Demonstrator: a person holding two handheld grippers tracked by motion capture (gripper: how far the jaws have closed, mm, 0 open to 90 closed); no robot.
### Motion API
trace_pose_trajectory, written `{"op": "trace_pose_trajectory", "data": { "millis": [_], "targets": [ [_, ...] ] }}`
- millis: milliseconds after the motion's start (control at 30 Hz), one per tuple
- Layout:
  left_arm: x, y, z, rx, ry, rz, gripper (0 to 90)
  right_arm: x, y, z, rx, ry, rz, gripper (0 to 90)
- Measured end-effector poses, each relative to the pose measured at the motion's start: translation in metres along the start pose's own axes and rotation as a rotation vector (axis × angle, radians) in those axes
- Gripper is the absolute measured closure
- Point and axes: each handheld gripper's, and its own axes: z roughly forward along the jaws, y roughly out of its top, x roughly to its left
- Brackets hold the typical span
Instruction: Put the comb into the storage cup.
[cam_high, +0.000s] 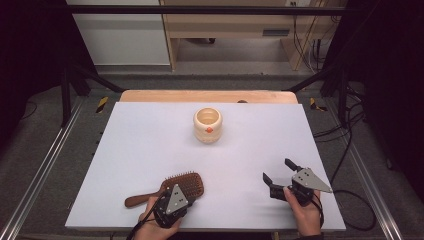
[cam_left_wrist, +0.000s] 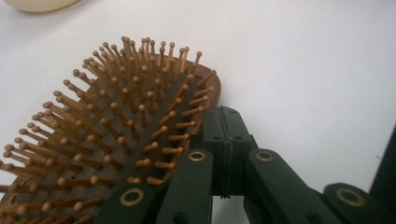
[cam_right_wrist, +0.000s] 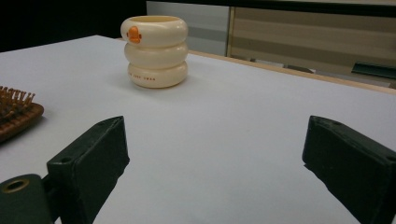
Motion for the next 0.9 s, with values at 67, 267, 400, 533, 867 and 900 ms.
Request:
{"op": "trace_pose_trajectory", "data": {
  "millis": [67,267,400,533,867,900],
  "targets": [
    [0.0,0.002,0.002,0.001,0.007,-0.009,90.0,0.0,0.0,0.0,-0.001,0.001,0.0,7.1],
    [-0.001,0.006,0.01,0.008,0.016,0.001,90.0,0.0,0.0,0.0,-0.003,0.0,-0.003,7.1],
    [0.001,0.006,0.011,0.007,0.02,-0.016,90.0,0.0,0.001,-0.001,-0.009,0.001,-0.003,7.1],
    [0.001,0.007,0.012,0.01,0.033,-0.02,90.0,0.0,0.001,-0.001,-0.005,0.003,-0.008,7.1],
    [0.001,0.01,0.019,0.029,0.055,-0.041,90.0,0.001,0.001,-0.001,-0.007,0.003,-0.01,7.1],
    [0.001,0.01,0.019,0.029,0.055,-0.041,90.0,0.001,0.001,-0.001,-0.008,0.003,-0.01,7.1]
  ]
}}
